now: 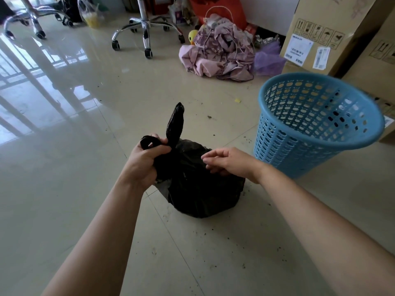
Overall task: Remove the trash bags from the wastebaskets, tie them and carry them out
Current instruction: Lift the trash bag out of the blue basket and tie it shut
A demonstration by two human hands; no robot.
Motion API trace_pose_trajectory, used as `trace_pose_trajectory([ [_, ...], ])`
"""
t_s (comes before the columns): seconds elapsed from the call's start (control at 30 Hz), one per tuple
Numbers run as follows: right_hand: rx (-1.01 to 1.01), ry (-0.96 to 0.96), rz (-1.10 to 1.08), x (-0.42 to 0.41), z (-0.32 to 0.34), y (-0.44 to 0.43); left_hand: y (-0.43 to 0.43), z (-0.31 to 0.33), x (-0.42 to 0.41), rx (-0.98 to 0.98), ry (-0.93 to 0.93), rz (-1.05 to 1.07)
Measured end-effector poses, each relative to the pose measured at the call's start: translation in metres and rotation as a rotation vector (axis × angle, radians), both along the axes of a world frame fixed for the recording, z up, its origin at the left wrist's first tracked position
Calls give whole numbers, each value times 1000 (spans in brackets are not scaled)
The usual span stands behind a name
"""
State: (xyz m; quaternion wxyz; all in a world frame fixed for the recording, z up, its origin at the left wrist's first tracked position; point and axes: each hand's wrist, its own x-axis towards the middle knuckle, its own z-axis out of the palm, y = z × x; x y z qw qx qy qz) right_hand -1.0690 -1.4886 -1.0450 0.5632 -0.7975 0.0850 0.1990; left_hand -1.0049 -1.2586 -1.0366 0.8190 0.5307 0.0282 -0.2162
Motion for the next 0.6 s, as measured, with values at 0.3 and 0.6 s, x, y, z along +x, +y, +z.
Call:
trace_pose_trajectory([
  [0.3,449,-194,-245,13,19,10,-17,14,-11,124,-128,-166],
  [0.6,1138,-130,-755,20,30,24,-42,29,-10,-440,24,50],
])
